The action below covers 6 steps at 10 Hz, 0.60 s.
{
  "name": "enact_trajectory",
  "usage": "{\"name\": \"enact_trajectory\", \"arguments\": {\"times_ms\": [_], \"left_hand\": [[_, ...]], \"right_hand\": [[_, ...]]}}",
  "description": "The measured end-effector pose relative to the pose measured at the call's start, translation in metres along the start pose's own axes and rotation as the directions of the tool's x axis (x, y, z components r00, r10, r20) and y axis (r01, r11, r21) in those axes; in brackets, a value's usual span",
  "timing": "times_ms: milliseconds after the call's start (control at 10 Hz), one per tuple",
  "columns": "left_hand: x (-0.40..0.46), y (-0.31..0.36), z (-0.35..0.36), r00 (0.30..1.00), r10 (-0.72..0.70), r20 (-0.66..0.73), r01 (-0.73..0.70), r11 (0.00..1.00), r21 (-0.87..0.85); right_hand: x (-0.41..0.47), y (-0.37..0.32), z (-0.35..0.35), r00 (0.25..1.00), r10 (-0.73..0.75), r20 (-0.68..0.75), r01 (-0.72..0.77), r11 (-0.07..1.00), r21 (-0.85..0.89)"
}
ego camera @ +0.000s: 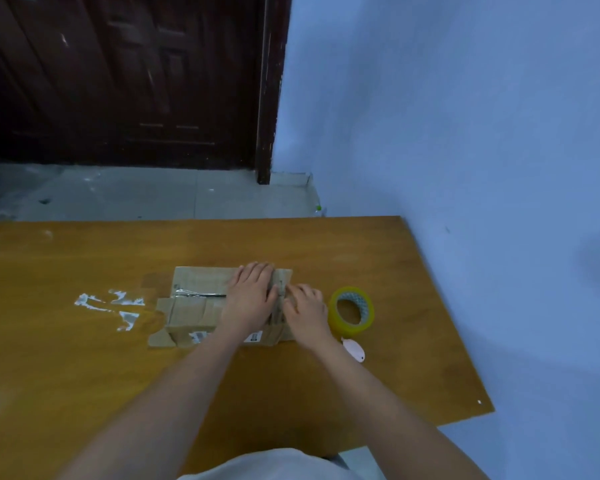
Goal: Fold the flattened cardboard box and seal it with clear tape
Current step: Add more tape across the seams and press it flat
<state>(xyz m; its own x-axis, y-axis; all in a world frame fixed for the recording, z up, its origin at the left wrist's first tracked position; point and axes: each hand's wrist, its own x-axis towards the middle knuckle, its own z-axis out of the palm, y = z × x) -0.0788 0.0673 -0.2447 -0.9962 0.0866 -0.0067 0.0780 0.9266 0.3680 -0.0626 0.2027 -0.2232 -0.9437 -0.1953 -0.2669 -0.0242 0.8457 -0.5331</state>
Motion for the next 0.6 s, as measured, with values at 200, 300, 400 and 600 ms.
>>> {"name": "enact_trajectory", "arguments": {"times_ms": [200, 300, 400, 600], "left_hand": [[0.0, -0.003, 0.001, 1.0, 0.003, 0.003, -0.003, 1.0, -0.011], [0.0, -0.003, 0.002, 1.0, 0.004, 0.003, -0.004, 1.0, -0.014], [-0.001, -0.002, 0.002, 1.0, 0.01, -0.009, -0.01, 1.0, -0.02], [0.0, -0.002, 0.001, 1.0, 0.012, -0.005, -0.012, 1.0, -0.009]], "right_hand": [[0.016, -0.006, -0.004, 0.993, 0.089, 0.083, -0.095, 0.993, 0.075], [0.013, -0.004, -0.004, 0.993, 0.086, 0.086, -0.09, 0.995, 0.045], [0.001, 0.006, -0.001, 0.993, 0.053, 0.11, -0.053, 0.999, 0.0], [-0.022, 0.017, 0.006, 0.987, 0.015, 0.159, -0.01, 0.999, -0.035]]}}
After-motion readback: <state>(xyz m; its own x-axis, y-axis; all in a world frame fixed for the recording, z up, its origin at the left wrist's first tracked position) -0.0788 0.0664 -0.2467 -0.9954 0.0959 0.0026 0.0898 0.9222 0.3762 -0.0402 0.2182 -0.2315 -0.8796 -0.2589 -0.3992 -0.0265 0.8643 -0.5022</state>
